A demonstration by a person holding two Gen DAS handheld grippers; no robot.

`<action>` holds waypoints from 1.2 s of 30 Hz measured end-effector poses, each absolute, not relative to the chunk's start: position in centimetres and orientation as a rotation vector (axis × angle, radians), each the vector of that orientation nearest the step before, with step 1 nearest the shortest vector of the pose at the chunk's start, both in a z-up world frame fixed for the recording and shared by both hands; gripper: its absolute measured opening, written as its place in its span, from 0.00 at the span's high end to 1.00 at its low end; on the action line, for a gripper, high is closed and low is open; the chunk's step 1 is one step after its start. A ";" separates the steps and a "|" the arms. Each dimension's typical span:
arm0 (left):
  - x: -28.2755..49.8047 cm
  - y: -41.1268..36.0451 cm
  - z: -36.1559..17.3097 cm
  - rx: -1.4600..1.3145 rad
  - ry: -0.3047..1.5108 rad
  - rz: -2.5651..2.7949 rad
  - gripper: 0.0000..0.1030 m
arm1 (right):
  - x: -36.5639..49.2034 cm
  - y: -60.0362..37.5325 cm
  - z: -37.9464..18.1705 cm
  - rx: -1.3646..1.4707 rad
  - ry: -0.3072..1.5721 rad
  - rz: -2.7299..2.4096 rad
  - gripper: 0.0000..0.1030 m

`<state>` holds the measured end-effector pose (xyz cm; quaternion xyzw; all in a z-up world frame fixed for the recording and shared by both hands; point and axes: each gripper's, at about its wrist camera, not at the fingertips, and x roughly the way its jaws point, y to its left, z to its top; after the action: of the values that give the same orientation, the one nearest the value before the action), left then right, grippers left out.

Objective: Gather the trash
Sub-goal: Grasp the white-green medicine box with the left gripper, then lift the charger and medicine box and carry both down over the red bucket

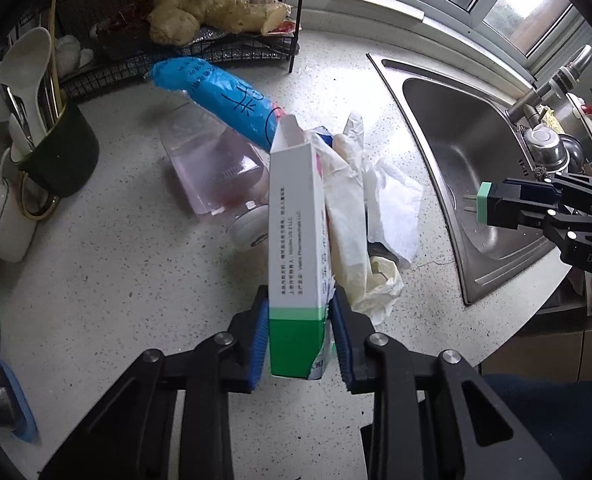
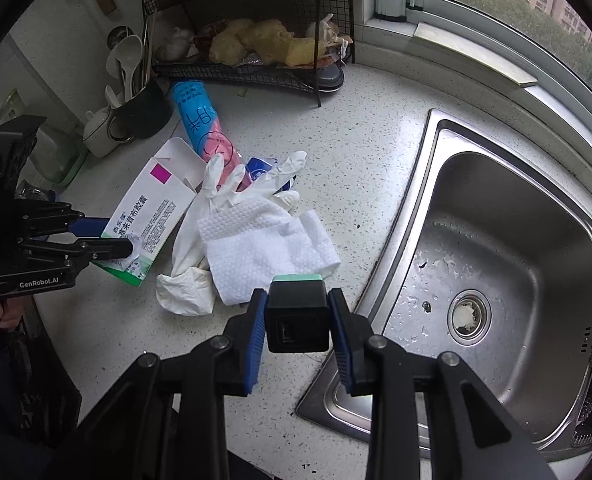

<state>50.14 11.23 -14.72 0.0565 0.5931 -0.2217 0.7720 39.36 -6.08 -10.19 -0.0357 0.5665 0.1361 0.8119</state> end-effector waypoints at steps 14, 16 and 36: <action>43.2 9.6 -9.3 0.163 1.193 -0.412 0.78 | 34.5 -6.6 -7.5 -0.095 1.131 0.363 0.72; 41.7 9.3 -8.1 0.175 1.171 -0.412 0.78 | 33.6 -6.7 -7.2 -0.097 1.121 0.376 0.72; 25.5 -0.3 -6.6 0.168 1.115 -0.417 0.78 | 21.4 -12.4 -6.1 -0.150 1.057 0.494 0.72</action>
<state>25.49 -0.32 -6.63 0.0792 0.5247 -0.1963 0.8246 21.41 -12.37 -6.06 -0.0709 0.4984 0.2330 0.8320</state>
